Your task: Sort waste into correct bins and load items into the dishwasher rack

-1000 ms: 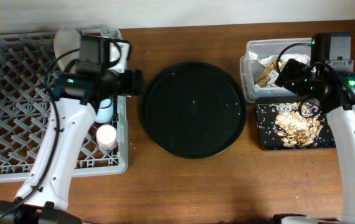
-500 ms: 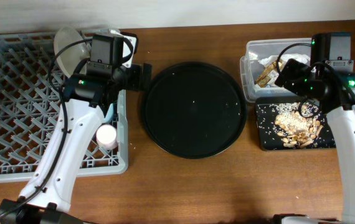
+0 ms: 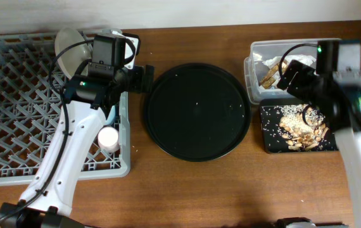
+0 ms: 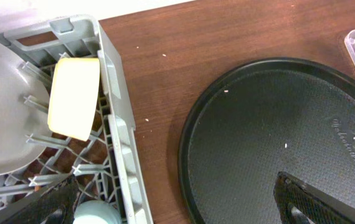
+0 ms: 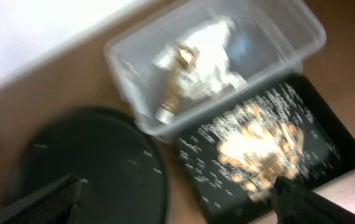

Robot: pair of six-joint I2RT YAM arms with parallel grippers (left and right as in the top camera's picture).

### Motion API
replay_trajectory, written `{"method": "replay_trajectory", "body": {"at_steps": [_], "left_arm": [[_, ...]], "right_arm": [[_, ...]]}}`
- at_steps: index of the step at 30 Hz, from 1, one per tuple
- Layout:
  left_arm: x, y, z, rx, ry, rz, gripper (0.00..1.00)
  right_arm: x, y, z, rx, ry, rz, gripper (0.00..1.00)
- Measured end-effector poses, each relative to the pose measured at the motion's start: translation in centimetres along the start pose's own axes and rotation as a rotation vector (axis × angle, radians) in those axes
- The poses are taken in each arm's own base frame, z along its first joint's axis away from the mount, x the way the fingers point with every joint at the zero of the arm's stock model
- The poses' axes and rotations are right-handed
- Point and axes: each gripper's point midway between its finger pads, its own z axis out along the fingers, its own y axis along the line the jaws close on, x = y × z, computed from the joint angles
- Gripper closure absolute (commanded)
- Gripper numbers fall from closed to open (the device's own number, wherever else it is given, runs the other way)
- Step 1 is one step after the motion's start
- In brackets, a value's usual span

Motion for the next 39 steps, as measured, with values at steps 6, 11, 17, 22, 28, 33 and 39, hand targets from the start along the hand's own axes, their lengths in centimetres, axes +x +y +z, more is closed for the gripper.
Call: {"method": "replay_trajectory", "body": {"at_steps": [6,11,17,22,28,33,39], "left_arm": [[0.0,0.1,0.0,-0.004,0.0,0.0,0.01],[0.0,0.1,0.0,-0.005,-0.001,0.0,0.01],[0.0,0.1,0.0,-0.004,0.0,0.0,0.01],[0.0,0.1,0.0,-0.005,0.0,0.0,0.01],[0.0,0.1,0.0,-0.005,0.0,0.0,0.01],[0.0,0.1,0.0,-0.005,0.0,0.0,0.01],[0.0,0.1,0.0,-0.005,0.0,0.0,0.01]], "right_arm": [[-0.3,0.0,-9.3,-0.242,-0.419,-0.026,0.02],[5.2,-3.0,-7.0,-0.264,-0.498,-0.027,0.01],[8.8,-4.3,-4.5,-0.364,-0.684,0.02,0.01],[12.2,-4.4,-0.8,-0.415,-0.708,-0.006,0.01],[14.1,-3.7,0.3,-0.447,-0.749,-0.159,0.02],[15.1,-4.1,1.8,-0.41,-0.725,-0.2,0.01],[17.2,-4.5,3.9,-0.389,-0.637,-0.232,0.02]]}}
